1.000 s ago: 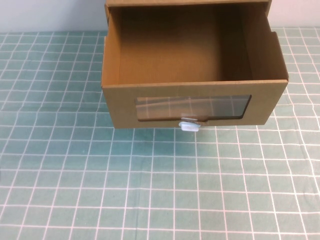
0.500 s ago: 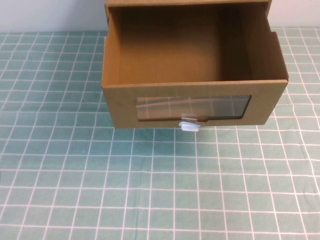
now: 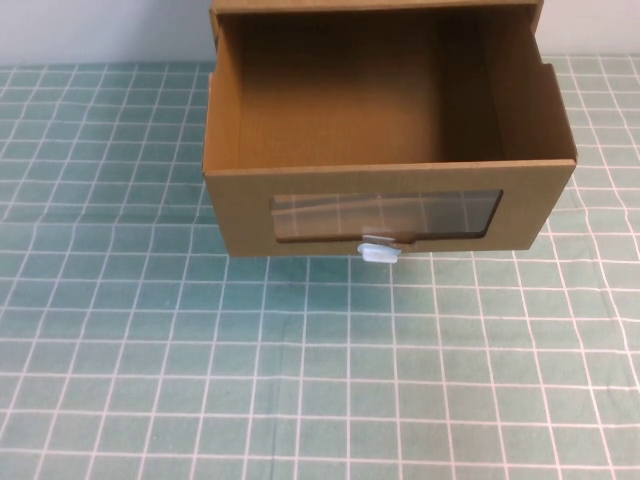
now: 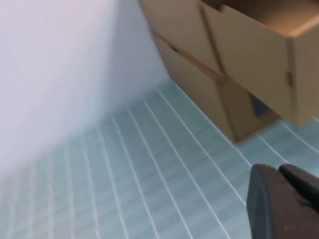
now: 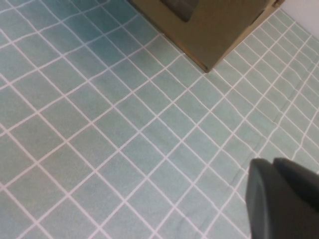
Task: Open the shoe box
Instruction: 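Pull the top drawer of the cardboard box fully open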
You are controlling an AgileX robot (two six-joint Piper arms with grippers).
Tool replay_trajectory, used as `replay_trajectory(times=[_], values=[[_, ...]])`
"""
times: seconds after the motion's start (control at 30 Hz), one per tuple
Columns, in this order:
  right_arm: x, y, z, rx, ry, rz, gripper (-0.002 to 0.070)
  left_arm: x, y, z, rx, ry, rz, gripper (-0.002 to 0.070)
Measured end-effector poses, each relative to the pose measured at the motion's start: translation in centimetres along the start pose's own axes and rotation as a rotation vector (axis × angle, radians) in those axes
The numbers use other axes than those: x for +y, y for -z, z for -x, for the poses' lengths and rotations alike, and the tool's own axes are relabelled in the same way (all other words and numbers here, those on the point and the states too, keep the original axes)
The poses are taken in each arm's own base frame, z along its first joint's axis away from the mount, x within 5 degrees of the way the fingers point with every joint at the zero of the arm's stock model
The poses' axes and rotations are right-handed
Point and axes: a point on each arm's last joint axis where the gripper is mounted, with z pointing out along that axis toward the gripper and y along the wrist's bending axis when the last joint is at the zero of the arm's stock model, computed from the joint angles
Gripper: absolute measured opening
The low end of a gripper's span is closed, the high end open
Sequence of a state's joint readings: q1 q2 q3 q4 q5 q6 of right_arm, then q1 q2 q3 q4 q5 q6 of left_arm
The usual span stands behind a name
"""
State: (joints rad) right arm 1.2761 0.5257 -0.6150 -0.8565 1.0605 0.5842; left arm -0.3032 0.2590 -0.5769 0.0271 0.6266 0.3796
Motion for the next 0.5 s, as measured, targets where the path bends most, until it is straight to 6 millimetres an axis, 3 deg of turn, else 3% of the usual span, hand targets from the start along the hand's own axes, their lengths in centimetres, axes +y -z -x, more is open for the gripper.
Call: replay_trajectory(times=[0.23, 0.5], values=[[0.0, 0.0, 0.0, 0.000, 0.000, 0.000, -0.0013, -2.1, -1.1, -5.2, -0.155, 0.067, 0.086, -0.0005], [0.0, 0.0, 0.0, 0.001, 0.000, 0.003, -0.0013, -4.4, -3.2, -11.5, -0.031, 0.232, 0.119, -0.0005]])
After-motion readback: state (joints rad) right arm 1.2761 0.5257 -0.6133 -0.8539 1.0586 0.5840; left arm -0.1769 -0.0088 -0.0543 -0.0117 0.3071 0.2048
